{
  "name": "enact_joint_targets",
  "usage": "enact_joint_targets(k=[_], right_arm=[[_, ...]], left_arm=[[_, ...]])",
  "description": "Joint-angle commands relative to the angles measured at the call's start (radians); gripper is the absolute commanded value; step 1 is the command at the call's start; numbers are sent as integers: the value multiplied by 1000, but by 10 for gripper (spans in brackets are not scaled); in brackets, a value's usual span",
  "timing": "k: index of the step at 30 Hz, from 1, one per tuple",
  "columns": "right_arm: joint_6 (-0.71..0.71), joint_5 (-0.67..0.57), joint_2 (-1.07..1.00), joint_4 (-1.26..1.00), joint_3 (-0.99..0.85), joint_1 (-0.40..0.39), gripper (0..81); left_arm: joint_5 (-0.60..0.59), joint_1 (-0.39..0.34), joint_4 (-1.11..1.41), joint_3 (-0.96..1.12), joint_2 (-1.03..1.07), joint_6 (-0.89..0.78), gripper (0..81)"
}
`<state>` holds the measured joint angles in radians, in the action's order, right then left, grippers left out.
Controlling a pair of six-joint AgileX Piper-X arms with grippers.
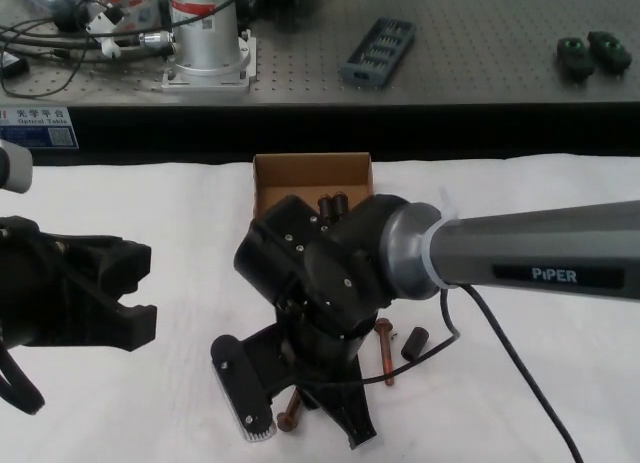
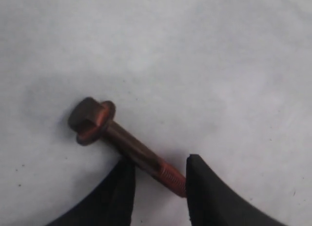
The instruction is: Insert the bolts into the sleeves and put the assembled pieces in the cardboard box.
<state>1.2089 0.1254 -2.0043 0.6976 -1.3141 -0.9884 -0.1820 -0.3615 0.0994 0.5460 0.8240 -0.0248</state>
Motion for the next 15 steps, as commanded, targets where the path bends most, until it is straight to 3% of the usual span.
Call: enact_joint_targets(k=[1,12,15], right_arm=[[-4,-44,-16,49,4,-20,286],[-51,-46,-10,112,4,-62,284],[-106,-46,-5,117,4,-62,222]], left_arm=[[-3,2,0,3,-12,10,7],[-3,2,0,3,-12,10,7],[-3,2,0,3,-12,10,7]])
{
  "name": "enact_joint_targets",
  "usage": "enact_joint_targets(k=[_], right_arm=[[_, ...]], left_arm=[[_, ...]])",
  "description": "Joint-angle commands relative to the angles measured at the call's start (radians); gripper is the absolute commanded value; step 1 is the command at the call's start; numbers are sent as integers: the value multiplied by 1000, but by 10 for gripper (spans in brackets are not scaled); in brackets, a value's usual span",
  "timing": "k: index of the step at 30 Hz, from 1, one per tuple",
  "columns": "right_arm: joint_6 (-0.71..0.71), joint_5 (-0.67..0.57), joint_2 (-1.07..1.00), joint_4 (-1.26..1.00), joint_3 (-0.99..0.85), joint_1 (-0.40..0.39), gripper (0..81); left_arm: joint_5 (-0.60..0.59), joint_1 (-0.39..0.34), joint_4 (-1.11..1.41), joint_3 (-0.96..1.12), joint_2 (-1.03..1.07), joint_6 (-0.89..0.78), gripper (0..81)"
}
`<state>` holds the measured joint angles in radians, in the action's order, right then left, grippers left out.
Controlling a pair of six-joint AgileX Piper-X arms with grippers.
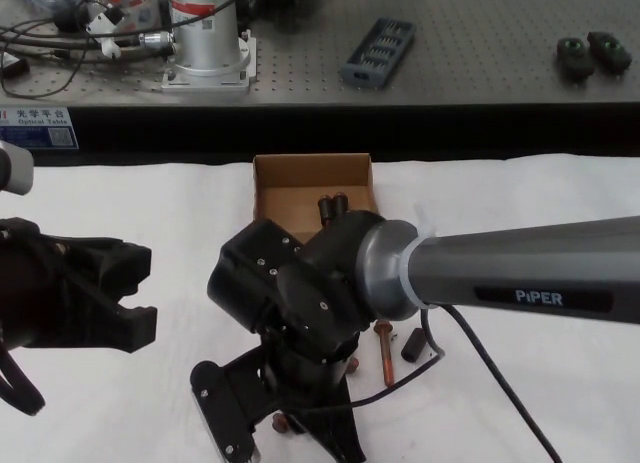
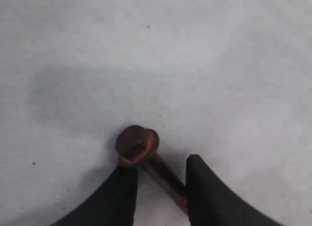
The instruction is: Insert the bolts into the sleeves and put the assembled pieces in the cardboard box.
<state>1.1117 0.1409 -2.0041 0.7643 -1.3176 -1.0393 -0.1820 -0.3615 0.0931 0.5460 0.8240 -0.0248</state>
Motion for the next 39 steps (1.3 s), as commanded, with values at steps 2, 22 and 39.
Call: enact_joint_targets(k=[2,22,39], right_arm=[[-32,-61,-6,56,8,-11,162],[-992,-61,96,-62,14,32,11],[-1311,-68,793,-603,558,94,38]], left_arm=[[-3,2,6,3,-12,10,7],[-5,2,6,3,-12,10,7],[-577,-33,127,-27,38,116,7]])
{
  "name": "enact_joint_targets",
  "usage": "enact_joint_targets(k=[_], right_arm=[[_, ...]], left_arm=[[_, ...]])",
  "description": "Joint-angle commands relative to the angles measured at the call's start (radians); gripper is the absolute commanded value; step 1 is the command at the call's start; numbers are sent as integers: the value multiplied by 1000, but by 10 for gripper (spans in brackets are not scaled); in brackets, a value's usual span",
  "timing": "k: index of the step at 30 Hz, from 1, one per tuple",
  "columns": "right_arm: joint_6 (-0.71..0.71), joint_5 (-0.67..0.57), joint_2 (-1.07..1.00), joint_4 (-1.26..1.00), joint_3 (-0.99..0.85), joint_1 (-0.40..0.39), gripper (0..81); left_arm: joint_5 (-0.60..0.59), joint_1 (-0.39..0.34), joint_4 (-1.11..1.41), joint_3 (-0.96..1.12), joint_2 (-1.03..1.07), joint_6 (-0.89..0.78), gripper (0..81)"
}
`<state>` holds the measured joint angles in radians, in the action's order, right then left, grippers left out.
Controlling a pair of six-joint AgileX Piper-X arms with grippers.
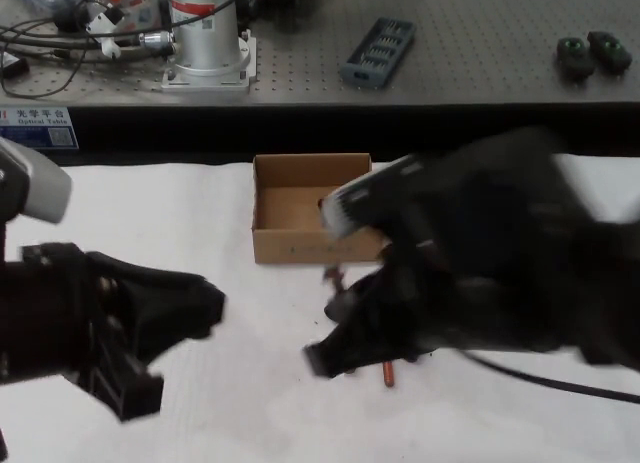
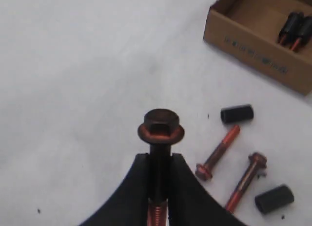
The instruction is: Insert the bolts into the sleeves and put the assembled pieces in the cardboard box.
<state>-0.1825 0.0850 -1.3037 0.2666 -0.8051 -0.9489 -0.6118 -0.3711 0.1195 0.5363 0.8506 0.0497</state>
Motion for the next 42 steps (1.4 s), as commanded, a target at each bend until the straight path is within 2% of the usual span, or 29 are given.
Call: enact_joint_targets(k=[1,6,11,15,18,22,29,36,42], right_arm=[[-16,-13,133,-135,73,4,38],[-16,-20,355,-175,149,4,38],[-20,-213,456,-199,156,4,38],[-23,-291,450,-276,156,4,38],[-44,-372,434,-340,159,4,38],[-95,-475,425,-352,161,4,38],[-94,-513,425,-343,161,4,38],[-84,-507,406,-294,161,-40,38],[-34,-453,389,-288,164,-39,38]], left_arm=[[-161,-37,143,-32,13,15,7],[-137,-128,384,-158,13,-99,7],[-35,-282,612,-261,13,-168,7],[23,-388,639,-261,13,-137,7],[70,-436,639,-261,13,-96,7],[70,-442,645,-261,13,-67,7],[101,-440,696,-261,13,-39,7],[137,-440,712,-261,13,-10,7],[178,-423,712,-261,13,8,7]])
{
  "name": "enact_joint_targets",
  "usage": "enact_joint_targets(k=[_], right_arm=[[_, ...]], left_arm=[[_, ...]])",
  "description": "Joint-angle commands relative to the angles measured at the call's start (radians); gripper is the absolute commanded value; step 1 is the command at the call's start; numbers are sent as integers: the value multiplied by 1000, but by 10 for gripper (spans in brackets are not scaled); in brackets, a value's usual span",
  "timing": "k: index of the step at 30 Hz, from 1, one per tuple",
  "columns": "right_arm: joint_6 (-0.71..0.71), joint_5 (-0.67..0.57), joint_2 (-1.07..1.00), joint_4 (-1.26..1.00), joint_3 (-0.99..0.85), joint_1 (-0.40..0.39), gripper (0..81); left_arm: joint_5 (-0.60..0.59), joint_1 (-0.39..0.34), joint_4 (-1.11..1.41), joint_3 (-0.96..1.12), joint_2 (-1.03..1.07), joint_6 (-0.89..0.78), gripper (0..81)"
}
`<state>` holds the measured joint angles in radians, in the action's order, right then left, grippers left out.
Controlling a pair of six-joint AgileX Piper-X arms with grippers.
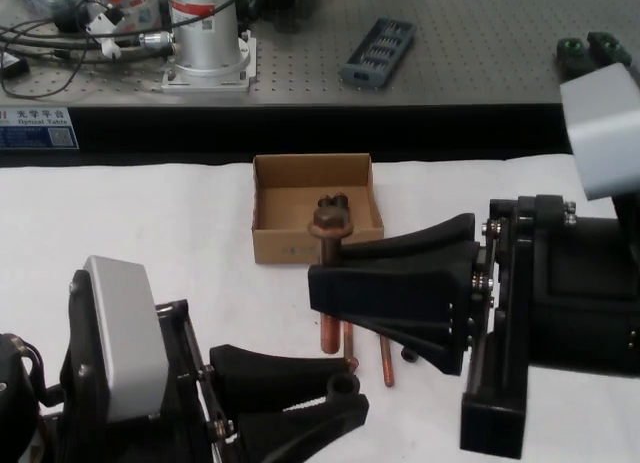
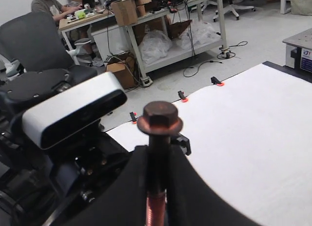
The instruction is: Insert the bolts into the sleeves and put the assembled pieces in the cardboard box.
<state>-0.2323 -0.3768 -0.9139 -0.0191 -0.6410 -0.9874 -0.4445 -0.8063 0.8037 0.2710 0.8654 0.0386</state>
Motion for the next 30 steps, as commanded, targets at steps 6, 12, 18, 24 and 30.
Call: enact_joint_targets(k=[6,12,18,24,30], right_arm=[[16,9,-1,-2,0,0,38],[16,30,-18,-2,0,-1,38],[7,30,-64,-29,0,-1,38],[8,28,-73,-72,0,-1,38],[8,28,-73,-1,0,-1,38]], left_arm=[[8,60,62,7,-2,12,7],[-24,73,66,13,-2,-2,7],[-41,73,66,29,-2,-2,7],[-41,73,65,28,-2,-2,7],[-39,73,65,28,-2,-2,7]])
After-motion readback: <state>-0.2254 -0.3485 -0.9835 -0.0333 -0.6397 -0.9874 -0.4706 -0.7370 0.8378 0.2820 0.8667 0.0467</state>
